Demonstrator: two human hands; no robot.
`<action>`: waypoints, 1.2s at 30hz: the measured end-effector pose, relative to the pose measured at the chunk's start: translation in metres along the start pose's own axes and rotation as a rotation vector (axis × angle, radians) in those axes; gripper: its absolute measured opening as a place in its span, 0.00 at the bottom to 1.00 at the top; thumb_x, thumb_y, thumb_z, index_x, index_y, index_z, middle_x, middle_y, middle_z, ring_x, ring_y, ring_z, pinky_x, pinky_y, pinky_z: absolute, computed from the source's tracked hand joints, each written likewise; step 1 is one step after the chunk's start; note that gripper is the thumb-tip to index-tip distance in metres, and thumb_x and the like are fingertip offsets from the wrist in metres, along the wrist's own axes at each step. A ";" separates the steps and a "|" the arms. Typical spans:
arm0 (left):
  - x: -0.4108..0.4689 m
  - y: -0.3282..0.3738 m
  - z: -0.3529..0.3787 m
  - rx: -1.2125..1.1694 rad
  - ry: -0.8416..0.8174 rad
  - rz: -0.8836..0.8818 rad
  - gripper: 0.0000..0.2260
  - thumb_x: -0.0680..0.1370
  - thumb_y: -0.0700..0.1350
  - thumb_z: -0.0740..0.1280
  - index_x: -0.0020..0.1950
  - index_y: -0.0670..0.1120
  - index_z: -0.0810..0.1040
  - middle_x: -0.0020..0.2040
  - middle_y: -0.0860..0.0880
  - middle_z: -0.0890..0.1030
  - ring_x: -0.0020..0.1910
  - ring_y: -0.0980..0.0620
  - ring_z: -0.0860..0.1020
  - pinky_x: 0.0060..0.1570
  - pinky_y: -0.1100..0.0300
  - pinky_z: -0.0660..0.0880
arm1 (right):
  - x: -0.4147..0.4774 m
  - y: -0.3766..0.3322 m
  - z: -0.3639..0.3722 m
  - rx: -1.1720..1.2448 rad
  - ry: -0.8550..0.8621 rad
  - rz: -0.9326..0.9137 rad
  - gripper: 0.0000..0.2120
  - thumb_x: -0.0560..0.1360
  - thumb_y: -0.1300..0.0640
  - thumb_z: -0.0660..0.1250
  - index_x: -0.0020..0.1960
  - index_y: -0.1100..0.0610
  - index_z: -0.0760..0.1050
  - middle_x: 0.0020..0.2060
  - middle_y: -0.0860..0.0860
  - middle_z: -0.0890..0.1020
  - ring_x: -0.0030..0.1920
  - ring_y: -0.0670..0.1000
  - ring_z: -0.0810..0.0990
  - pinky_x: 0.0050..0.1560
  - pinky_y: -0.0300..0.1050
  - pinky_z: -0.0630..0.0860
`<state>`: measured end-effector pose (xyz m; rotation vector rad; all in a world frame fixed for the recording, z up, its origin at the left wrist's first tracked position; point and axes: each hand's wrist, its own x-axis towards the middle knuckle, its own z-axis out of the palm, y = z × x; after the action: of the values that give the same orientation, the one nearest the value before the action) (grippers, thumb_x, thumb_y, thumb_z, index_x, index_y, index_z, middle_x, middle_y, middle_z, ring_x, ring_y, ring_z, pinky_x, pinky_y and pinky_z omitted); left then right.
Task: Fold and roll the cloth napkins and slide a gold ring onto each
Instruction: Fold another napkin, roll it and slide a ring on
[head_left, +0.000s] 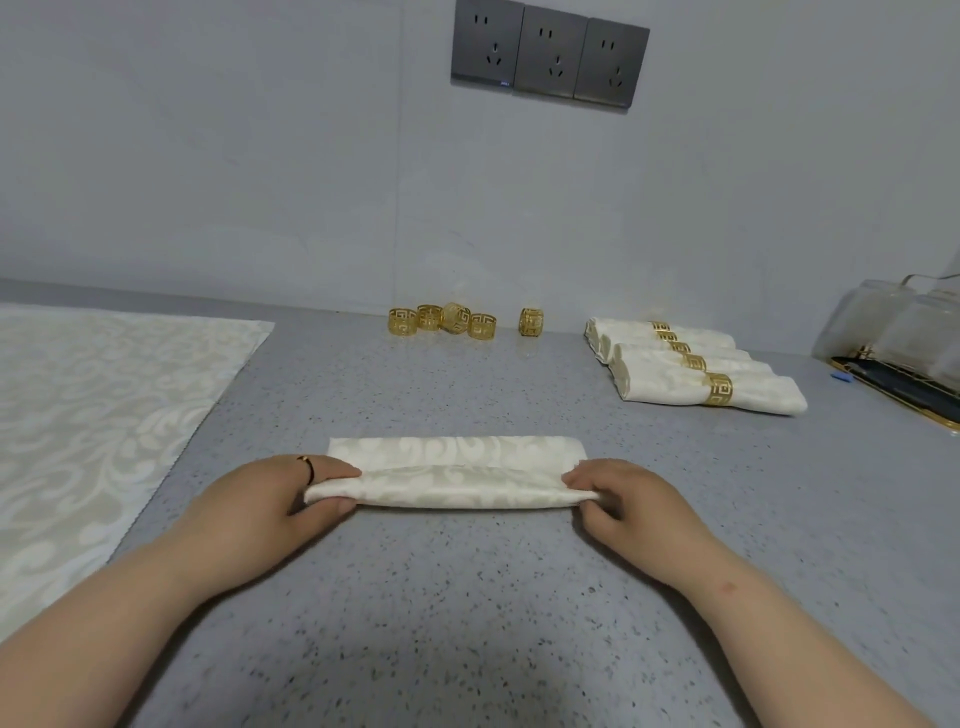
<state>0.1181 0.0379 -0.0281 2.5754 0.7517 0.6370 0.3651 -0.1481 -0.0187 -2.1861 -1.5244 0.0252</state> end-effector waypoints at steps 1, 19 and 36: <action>-0.001 0.001 -0.002 -0.076 0.006 -0.031 0.08 0.75 0.50 0.66 0.43 0.66 0.75 0.42 0.66 0.81 0.42 0.63 0.77 0.41 0.75 0.66 | -0.002 -0.001 -0.002 0.075 -0.004 0.026 0.09 0.74 0.63 0.63 0.50 0.55 0.79 0.48 0.47 0.82 0.50 0.43 0.77 0.47 0.31 0.68; 0.001 0.007 0.011 0.332 0.139 0.206 0.21 0.73 0.56 0.56 0.55 0.48 0.81 0.52 0.49 0.83 0.49 0.48 0.81 0.50 0.55 0.70 | 0.009 -0.004 0.016 0.194 0.200 0.215 0.07 0.76 0.57 0.63 0.54 0.54 0.75 0.47 0.44 0.74 0.47 0.43 0.71 0.42 0.33 0.64; 0.003 -0.002 0.017 0.404 0.091 0.350 0.29 0.80 0.60 0.41 0.50 0.53 0.82 0.46 0.57 0.84 0.40 0.59 0.82 0.41 0.71 0.67 | -0.005 -0.008 0.007 -0.078 0.059 -0.213 0.21 0.64 0.45 0.62 0.53 0.53 0.78 0.50 0.44 0.78 0.56 0.46 0.71 0.53 0.25 0.57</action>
<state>0.1283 0.0376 -0.0423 3.1081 0.4971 0.7775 0.3548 -0.1477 -0.0230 -2.0518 -1.7423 -0.1688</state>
